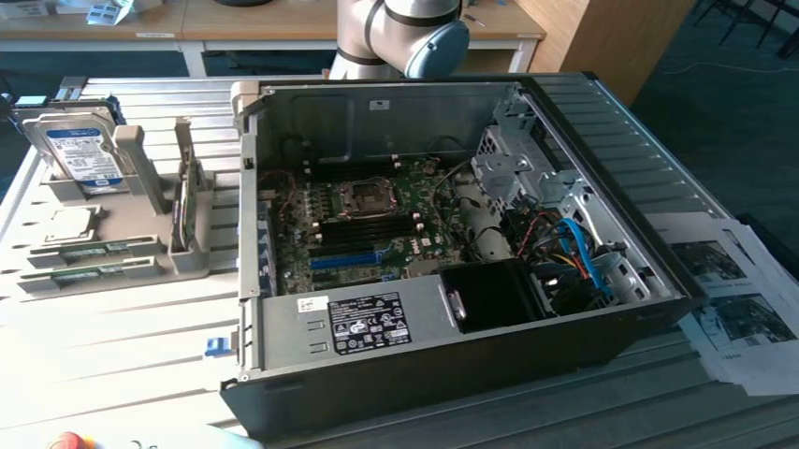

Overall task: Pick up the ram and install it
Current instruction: 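Pick up the ram and move it above insertion slot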

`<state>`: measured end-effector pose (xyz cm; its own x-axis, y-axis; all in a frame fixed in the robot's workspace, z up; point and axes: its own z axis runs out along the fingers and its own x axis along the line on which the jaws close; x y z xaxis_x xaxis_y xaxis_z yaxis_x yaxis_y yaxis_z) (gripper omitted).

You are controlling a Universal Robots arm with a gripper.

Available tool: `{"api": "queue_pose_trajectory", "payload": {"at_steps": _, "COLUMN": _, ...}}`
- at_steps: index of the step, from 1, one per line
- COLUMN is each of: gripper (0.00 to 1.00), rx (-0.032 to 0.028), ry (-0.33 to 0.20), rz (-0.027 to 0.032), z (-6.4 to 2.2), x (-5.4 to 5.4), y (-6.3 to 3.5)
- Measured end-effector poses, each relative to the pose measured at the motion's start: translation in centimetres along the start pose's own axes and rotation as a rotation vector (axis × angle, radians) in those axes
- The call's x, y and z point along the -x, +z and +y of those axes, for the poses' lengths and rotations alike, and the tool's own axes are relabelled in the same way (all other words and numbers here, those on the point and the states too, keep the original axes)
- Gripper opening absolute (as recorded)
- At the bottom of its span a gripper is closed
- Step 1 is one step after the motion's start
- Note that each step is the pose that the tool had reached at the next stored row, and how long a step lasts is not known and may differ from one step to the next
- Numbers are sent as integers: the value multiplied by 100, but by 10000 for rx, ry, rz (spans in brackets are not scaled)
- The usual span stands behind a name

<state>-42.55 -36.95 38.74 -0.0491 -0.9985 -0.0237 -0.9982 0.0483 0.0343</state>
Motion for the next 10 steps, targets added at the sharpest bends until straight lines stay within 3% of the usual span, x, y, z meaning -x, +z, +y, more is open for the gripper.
{"api": "queue_pose_trajectory", "payload": {"at_steps": 10, "gripper": 10, "rx": 0, "ry": 0, "rz": 0, "z": -1, "x": 0, "y": 16}}
